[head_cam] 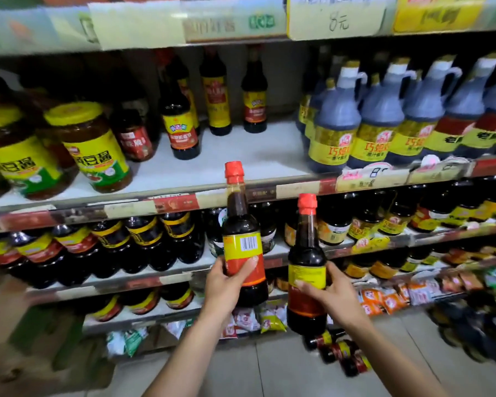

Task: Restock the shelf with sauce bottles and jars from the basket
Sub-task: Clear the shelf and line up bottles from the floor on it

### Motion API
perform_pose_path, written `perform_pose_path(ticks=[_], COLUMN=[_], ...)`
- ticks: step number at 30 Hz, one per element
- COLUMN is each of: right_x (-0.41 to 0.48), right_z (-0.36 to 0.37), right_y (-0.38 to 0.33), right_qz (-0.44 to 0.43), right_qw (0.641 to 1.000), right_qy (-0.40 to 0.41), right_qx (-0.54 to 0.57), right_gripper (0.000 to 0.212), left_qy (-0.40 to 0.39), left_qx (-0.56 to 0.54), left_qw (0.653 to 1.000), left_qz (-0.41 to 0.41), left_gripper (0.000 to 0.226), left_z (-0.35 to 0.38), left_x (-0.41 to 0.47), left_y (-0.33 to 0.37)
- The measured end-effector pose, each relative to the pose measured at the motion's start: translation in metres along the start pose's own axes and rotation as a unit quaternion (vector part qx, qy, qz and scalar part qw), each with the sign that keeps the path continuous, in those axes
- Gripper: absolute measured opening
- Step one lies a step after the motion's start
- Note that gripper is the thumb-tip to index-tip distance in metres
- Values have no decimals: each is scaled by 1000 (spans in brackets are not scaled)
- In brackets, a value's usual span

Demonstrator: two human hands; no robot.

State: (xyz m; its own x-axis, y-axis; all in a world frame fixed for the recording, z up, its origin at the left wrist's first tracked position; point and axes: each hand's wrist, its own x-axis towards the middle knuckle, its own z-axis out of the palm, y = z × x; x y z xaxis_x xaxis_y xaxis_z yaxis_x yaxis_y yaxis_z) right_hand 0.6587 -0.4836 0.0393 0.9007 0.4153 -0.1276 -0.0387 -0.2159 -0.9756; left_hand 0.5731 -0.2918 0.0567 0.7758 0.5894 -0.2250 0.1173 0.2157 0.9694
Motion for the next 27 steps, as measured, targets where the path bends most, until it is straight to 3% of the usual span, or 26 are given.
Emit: perform_pose_path(ticks=[3, 9, 13, 22, 25, 27], right_x=[12, 46, 72, 132, 147, 160], right_z=[19, 40, 45, 49, 50, 51], right_y=[-19, -59, -84, -142, -157, -165], right_qz=[-21, -67, -86, -138, -151, -161], right_qw=[1000, 997, 993, 979, 980, 980], right_qy=[-12, -47, -77, -142, -128, -113], right_qx=[1, -11, 12, 50, 33, 23], right_gripper=[41, 37, 50, 43, 39, 38], left_qy=[23, 49, 59, 37, 19, 18], left_qx=[-13, -51, -44, -29, -22, -12], left_qw=[1000, 997, 997, 997, 997, 996], left_qz=[12, 16, 24, 60, 75, 89], left_gripper=[32, 48, 55, 49, 46, 33], left_z=[-19, -36, -40, -28, -24, -23], left_x=[8, 24, 38, 77, 90, 102], left_y=[20, 63, 85, 132, 145, 151])
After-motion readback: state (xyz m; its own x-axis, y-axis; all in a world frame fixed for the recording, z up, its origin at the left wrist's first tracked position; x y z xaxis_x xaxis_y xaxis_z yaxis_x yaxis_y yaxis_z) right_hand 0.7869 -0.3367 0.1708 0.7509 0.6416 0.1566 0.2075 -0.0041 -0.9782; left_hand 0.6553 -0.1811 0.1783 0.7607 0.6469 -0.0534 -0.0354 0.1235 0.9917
